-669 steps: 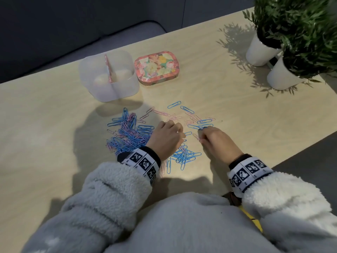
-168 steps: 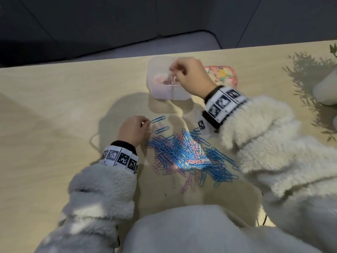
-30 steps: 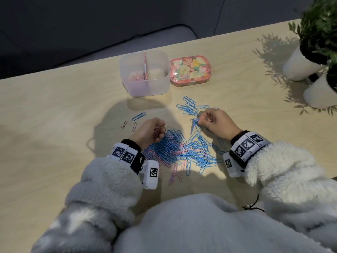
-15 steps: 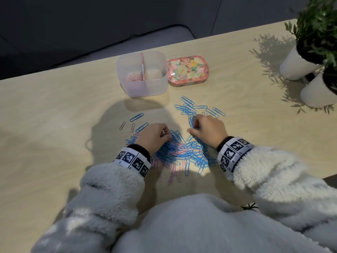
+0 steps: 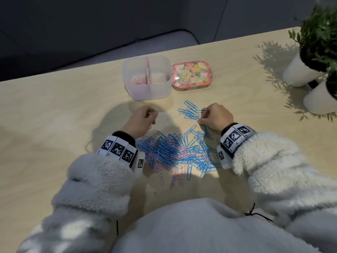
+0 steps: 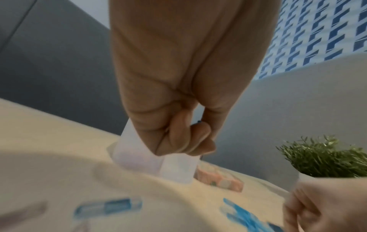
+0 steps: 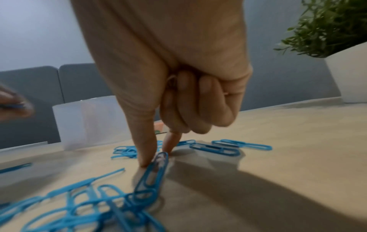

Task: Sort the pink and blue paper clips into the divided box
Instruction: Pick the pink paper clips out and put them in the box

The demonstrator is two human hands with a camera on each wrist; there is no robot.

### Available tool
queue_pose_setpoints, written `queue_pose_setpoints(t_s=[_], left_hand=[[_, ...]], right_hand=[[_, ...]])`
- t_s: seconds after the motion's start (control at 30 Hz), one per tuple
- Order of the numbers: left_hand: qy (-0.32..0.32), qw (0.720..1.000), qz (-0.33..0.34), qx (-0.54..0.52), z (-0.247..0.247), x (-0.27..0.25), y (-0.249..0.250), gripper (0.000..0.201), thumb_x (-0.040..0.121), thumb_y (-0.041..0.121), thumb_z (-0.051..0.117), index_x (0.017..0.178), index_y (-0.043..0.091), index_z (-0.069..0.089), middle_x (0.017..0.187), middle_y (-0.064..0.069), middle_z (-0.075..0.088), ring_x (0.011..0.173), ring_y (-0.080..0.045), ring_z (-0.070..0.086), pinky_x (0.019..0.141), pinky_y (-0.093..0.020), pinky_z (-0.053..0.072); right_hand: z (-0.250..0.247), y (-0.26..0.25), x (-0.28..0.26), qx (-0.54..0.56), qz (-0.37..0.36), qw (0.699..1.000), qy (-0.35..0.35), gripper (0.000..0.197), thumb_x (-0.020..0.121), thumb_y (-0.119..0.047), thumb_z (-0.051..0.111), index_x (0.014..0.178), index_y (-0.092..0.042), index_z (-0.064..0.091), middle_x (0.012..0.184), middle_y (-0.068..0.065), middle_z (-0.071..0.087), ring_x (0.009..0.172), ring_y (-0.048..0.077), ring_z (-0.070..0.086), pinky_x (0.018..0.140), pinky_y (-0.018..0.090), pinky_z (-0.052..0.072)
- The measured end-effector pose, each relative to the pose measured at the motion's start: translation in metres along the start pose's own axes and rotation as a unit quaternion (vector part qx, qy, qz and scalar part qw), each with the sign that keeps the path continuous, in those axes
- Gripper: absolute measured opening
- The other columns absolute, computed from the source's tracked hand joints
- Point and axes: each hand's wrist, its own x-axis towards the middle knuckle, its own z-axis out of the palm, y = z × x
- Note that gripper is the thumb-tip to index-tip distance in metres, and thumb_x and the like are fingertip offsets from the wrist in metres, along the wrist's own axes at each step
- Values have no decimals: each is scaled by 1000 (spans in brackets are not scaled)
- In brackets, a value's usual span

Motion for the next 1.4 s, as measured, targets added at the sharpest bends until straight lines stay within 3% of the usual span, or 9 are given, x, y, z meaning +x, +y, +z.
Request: queue_pose_setpoints(t_s=[0.1, 0.27, 0.43, 0.53, 0.63, 0.9, 1.13, 1.27, 1.4], left_hand=[[52, 997, 19, 55, -25, 17, 18, 25, 97, 19, 38, 112, 10, 56, 86, -6, 59, 58, -11, 44, 51, -23, 34], [133, 987, 11, 95, -63, 59, 43, 26, 93, 15, 40, 106, 7, 61, 104, -19, 65, 100, -30, 59, 85, -31, 45], [118, 985, -58, 110, -75, 91, 50, 23, 91, 10, 41, 82, 7, 62, 87, -11, 65, 78, -24, 58, 74, -28, 46], [107, 988, -106, 38, -78, 103, 42, 29, 89, 7, 39, 99, -6, 62, 101, -18, 67, 86, -28, 63, 89, -39, 54], [115, 985, -119, -44, -80, 105, 40, 35, 91, 4, 38, 120, -9, 51, 97, -15, 55, 84, -25, 55, 83, -36, 51], [207, 964, 18, -168, -89, 61, 15, 30, 91, 3, 39, 112, 0, 60, 98, -7, 55, 84, -14, 53, 72, -21, 51], [234, 950, -21, -205, -66, 30, -22, 25, 90, 3, 47, 114, 2, 54, 104, -8, 52, 71, -16, 57, 59, -20, 55], [171, 930, -116, -305, -60, 47, -9, 49, 95, 20, 45, 138, 7, 27, 108, -8, 42, 62, -21, 60, 55, -25, 56], [96, 923, -148, -341, -52, 60, 3, 42, 95, 22, 40, 135, 19, 28, 99, -7, 49, 61, -25, 59, 65, -32, 57]], right_hand=[[4, -2, 8, 15, 23, 999, -28, 4, 69, -14, 67, 69, -11, 66, 77, 8, 66, 80, 28, 63, 64, 27, 39], [8, 4, 20, 89, 23, 992, -89, 21, 70, -16, 72, 53, -8, 61, 62, 9, 61, 62, 21, 56, 64, 28, 44], [6, 5, 19, 144, -26, 989, -10, 25, 81, -13, 57, 56, -10, 51, 57, 4, 52, 57, 16, 47, 54, 24, 37], [-6, -14, 21, 267, -47, 962, 31, 23, 81, -13, 57, 60, -11, 49, 56, 2, 44, 46, 8, 38, 44, 18, 32], [-21, -44, 24, 354, -58, 933, -27, 28, 83, -5, 50, 55, -9, 48, 51, 8, 42, 33, 6, 33, 36, 14, 26], [-36, -162, 49, 468, -82, 873, -108, 35, 79, 10, 47, 48, -6, 46, 55, 11, 45, 33, 9, 37, 34, 13, 24], [-20, -228, 70, 306, -143, 932, -132, 23, 88, -1, 43, 69, -9, 53, 63, 9, 52, 49, 16, 46, 43, 21, 37], [-16, -230, 76, 128, -210, 962, -114, 28, 88, -3, 40, 99, 6, 64, 88, 12, 58, 65, 16, 51, 58, 24, 43], [-16, -229, 81, 18, -288, 957, -34, 36, 83, 8, 35, 93, -3, 68, 102, 13, 66, 100, 25, 58, 88, 34, 50]])
